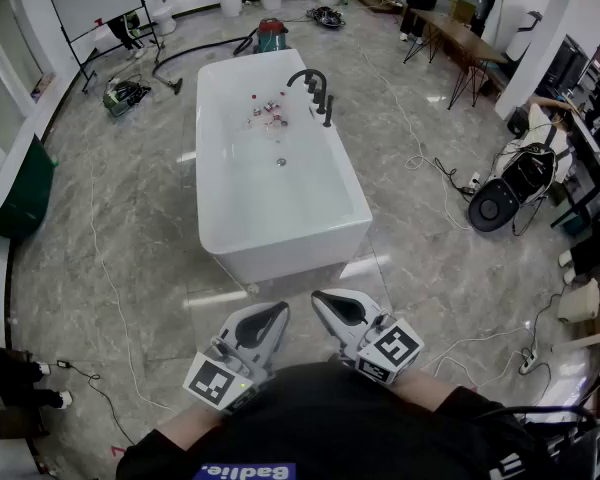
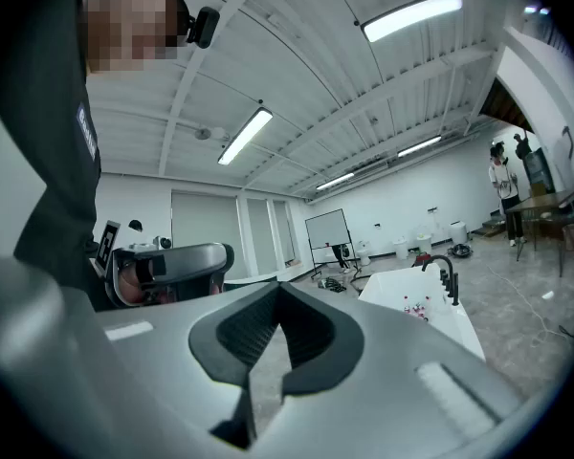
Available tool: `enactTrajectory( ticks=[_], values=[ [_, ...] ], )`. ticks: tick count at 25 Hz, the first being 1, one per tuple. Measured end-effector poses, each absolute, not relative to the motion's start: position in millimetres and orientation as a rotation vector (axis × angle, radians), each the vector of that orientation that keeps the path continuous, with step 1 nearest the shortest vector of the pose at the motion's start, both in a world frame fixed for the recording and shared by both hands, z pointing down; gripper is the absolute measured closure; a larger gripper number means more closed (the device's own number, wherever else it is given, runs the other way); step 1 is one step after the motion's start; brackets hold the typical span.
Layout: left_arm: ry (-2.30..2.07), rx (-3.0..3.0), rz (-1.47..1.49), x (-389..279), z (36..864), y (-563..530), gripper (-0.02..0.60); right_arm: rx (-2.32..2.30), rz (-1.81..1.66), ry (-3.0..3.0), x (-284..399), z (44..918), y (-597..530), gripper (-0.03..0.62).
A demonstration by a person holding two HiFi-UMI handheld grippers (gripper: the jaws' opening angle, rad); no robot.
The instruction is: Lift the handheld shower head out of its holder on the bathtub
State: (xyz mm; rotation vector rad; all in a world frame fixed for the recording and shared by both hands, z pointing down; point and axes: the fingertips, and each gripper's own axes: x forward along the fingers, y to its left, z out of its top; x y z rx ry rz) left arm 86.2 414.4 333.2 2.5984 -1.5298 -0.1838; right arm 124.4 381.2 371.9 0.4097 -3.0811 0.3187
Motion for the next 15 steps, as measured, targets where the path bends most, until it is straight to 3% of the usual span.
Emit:
enactTrajectory(
  ticks=[15],
  values=[
    [-1.563, 2.588, -0.176, 91, 335, 405, 0.577, 0.393, 0.319, -3.094, 133, 371, 371, 0.594]
  ],
)
